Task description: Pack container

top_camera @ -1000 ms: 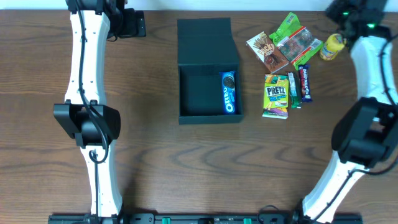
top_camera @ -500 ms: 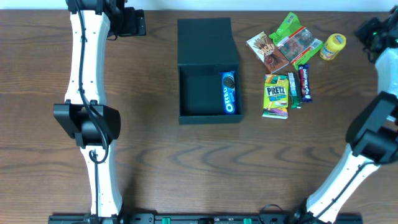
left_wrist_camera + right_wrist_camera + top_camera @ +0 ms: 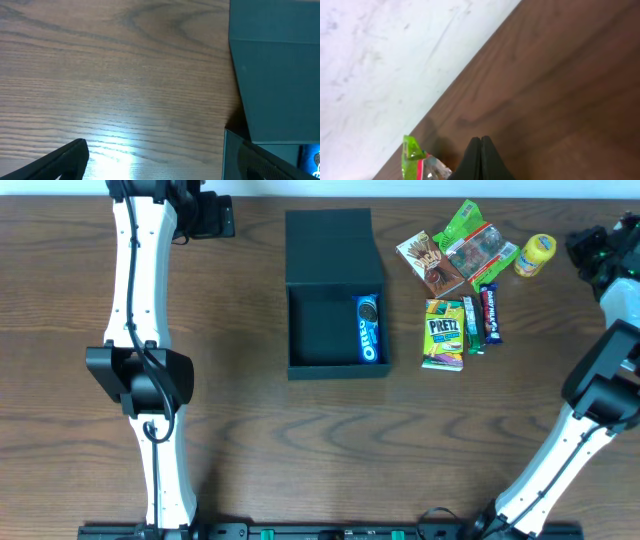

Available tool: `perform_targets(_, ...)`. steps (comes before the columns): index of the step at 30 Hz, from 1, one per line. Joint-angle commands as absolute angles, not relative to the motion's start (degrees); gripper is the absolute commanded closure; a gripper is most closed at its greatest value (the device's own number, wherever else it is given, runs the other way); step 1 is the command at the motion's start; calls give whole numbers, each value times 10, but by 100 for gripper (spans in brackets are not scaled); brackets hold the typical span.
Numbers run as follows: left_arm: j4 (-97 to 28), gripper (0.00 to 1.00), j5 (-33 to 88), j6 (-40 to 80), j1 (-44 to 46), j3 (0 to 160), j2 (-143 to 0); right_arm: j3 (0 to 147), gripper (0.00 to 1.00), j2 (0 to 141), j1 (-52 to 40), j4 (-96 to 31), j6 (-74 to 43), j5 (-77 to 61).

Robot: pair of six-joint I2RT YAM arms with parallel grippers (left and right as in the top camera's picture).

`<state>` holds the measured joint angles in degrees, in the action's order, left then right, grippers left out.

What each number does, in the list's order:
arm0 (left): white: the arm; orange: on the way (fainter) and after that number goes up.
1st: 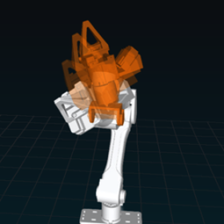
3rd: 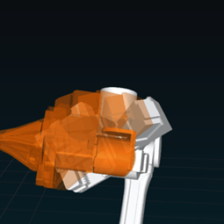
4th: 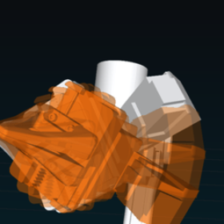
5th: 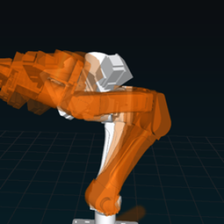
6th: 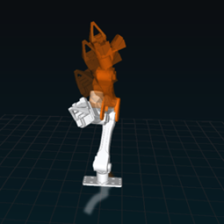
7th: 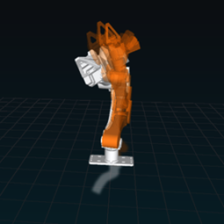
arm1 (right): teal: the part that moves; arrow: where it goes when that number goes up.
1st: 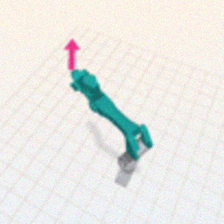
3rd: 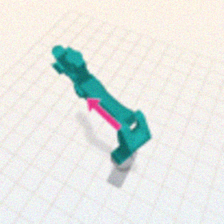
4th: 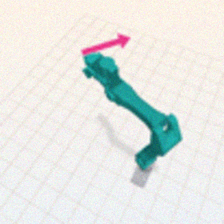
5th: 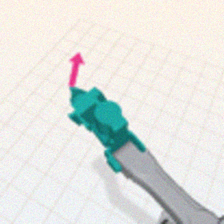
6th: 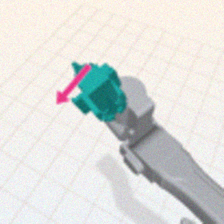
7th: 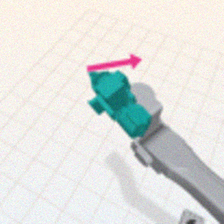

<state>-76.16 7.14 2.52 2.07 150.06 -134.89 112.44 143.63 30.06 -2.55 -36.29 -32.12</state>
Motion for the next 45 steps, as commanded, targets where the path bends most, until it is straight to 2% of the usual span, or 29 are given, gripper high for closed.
perform_targets(1,-762,5,69,17,19,1505,-1344,1127,99,1482,310,1,-415,-394)
perform_targets(5,-762,5,69,17,19,1505,-1344,1127,99,1523,319,62,-443,-496)
perform_targets(12,-762,4,69,17,19,1505,-1344,1127,99,1534,320,82,-365,-724)
perform_targets(25,-772,5,71,17,19,1505,-1344,1127,98,1533,302,109,-400,-874)
perform_targets(30,-779,5,72,17,19,1505,-1344,1127,98,1533,291,226,-511,-886)
perform_targets(33,-779,5,71,17,19,1505,-1344,1136,98,1533,291,391,-658,-785)
perform_targets(34,-779,5,71,17,19,1505,-1344,1143,98,1533,291,399,-674,-741)
perform_targets(36,-779,5,71,17,19,1505,-1344,1170,98,1533,287,353,-672,-652)
perform_targets(38,-779,5,71,20,19,1505,-1344,1207,98,1533,272,264,-616,-609)
perform_targets(40,-779,4,71,24,19,1505,-1344,1259,98,1533,254,121,-526,-567)
perform_targets(42,-780,5,71,27,19,1505,-1344,1366,99,1533,227,-147,-353,-446)
perform_targets(43,-780,4,71,28,19,1505,-1344,1408,99,1533,216,-226,-296,-395)
perform_targets(45,-779,5,71,28,19,1505,-1344,1464,99,1533,207,-290,-236,-350)
